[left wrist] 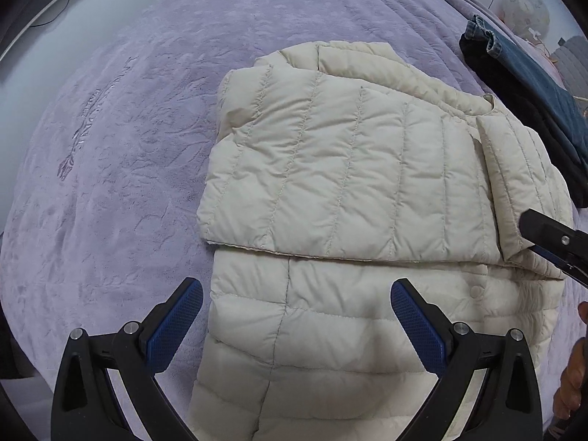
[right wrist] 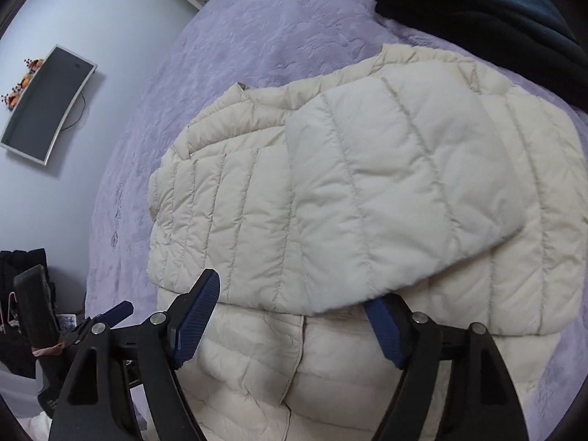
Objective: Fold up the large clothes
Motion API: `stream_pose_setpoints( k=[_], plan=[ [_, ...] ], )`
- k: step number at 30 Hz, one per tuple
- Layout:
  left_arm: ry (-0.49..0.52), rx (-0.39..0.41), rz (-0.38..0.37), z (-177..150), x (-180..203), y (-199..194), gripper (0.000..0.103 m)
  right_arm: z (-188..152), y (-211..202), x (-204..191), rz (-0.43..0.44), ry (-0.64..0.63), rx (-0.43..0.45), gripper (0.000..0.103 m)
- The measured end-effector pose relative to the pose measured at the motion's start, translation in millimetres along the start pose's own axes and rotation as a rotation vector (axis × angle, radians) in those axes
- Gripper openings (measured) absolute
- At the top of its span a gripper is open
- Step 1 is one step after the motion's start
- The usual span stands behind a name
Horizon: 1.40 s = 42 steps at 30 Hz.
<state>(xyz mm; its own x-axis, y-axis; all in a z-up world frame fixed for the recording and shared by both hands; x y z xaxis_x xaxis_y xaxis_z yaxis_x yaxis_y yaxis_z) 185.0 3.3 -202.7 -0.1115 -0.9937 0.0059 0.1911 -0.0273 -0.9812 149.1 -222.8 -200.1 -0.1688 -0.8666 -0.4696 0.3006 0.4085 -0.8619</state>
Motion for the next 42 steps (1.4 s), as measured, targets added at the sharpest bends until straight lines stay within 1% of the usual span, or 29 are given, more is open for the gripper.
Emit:
stream_pose_setpoints(
  k=[3, 6, 7, 8, 9, 11, 12, 15, 17, 19, 21, 22, 23, 25, 26, 27, 31, 33, 36, 38, 39, 40, 41, 42],
  plan=[
    [-0.007, 0.005, -0.02, 4, 2, 2, 0.102, -3, -24, 18, -0.01, 0.102, 0.058, 0.08],
    [-0.016, 0.008, -0.03, 7, 0, 4, 0.102, -2, -40, 51, 0.044, 0.266, 0.122, 0.079],
    [-0.019, 0.01, -0.032, 8, -2, 4, 0.102, 1, -41, 60, 0.066, 0.319, 0.138, 0.076],
    [-0.023, 0.012, -0.032, 9, -3, 4, 0.102, 4, -41, 68, 0.09, 0.363, 0.146, 0.06],
    [-0.026, 0.014, -0.031, 9, -6, 4, 0.102, 8, -38, 72, 0.112, 0.393, 0.149, 0.04],
    [-0.035, 0.014, -0.028, 8, -12, 3, 0.102, 19, -33, 72, 0.126, 0.395, 0.148, 0.024],
    [-0.04, 0.013, -0.025, 8, -15, 3, 0.102, 26, -32, 66, 0.124, 0.368, 0.152, 0.021],
    [-0.057, 0.015, -0.016, 6, -27, 3, 0.102, 43, -28, 31, 0.112, 0.227, 0.161, 0.019],
    [-0.073, 0.015, -0.011, 5, -35, 3, 0.102, 49, -23, 1, 0.101, 0.118, 0.146, 0.019],
    [-0.091, 0.01, -0.007, 3, -42, 5, 0.102, 49, -16, -28, 0.07, -0.003, 0.123, 0.019],
    [-0.105, 0.004, -0.005, 2, -48, 6, 0.102, 44, -3, -53, 0.052, -0.102, 0.072, 0.019],
    [-0.109, 0.003, -0.003, 1, -50, 6, 0.102, 39, 5, -63, 0.042, -0.143, 0.032, 0.019],
    [-0.113, 0.004, 0.001, 0, -52, 7, 0.102, 34, 16, -72, 0.01, -0.187, -0.015, 0.02],
    [-0.126, 0.002, 0.001, 0, -56, 7, 0.102, 22, 37, -83, -0.075, -0.264, -0.094, 0.034],
    [-0.133, 0.0, -0.001, 0, -58, 7, 0.102, 17, 42, -86, -0.096, -0.285, -0.107, 0.051],
    [-0.137, 0.0, -0.002, 1, -60, 6, 0.102, 14, 44, -88, -0.096, -0.292, -0.114, 0.064],
    [-0.125, 0.013, -0.002, 6, -60, 1, 0.102, 5, 33, -83, -0.046, -0.259, -0.118, 0.065],
    [-0.114, 0.019, -0.01, 11, -57, -2, 0.102, 3, 22, -73, -0.043, -0.234, -0.105, 0.065],
    [-0.091, 0.032, -0.027, 25, -46, -4, 0.102, 0, -3, -44, -0.082, -0.179, -0.062, 0.065],
    [-0.072, 0.052, -0.033, 40, -35, -6, 0.102, 3, -22, -20, -0.121, -0.123, -0.014, 0.064],
    [-0.063, 0.062, -0.035, 48, -29, -6, 0.102, 7, -31, -6, -0.133, -0.092, 0.014, 0.06],
    [-0.055, 0.074, -0.039, 57, -21, -6, 0.102, 10, -39, 7, -0.142, -0.06, 0.037, 0.052],
    [-0.046, 0.084, -0.042, 67, -15, -5, 0.102, 15, -45, 22, -0.158, -0.021, 0.05, 0.035],
    [-0.038, 0.091, -0.043, 75, -7, -4, 0.102, 21, -50, 37, -0.174, 0.025, 0.061, 0.033]
  ],
)
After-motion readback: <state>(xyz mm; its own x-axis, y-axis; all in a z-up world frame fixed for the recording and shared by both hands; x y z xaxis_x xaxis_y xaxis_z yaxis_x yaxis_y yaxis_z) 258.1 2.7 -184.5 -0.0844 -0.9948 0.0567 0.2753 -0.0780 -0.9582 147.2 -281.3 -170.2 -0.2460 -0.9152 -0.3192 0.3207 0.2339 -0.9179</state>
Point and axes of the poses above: each gripper's, at about its wrist camera, not at the fingertips, and y roughly the way its jaws point, x to its right, z to its top, the point moved 5 cm from there along y, roughly the way its jaws point, and after that the axes turned 5 degrees about -x, right-handed, at the moved point
